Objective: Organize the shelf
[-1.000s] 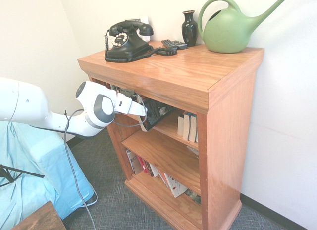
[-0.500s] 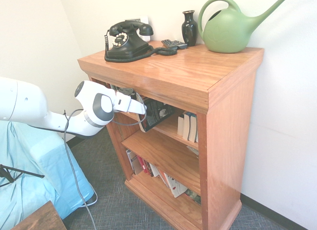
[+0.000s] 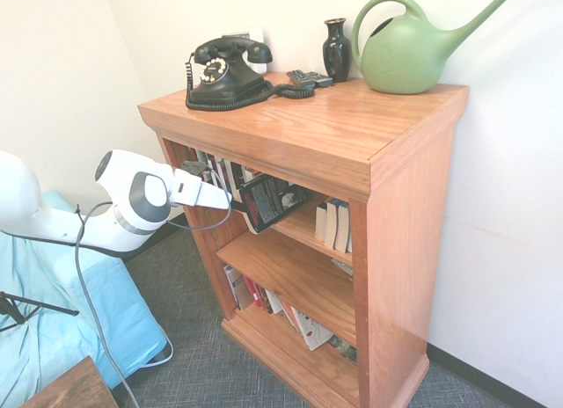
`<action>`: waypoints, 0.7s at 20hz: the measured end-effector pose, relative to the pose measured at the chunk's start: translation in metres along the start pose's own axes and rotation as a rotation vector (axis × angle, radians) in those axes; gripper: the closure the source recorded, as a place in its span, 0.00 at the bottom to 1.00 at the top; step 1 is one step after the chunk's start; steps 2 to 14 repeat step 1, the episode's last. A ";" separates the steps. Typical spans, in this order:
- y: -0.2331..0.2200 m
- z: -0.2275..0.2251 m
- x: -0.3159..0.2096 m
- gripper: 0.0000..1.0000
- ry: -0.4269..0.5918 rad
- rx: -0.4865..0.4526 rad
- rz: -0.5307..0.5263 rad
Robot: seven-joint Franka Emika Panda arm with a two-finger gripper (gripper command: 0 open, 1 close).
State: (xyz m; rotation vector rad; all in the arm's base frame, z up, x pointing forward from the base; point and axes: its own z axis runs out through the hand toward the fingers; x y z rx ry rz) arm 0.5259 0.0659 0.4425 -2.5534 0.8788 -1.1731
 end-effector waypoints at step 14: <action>0.003 -0.009 -0.004 0.00 0.001 0.007 0.006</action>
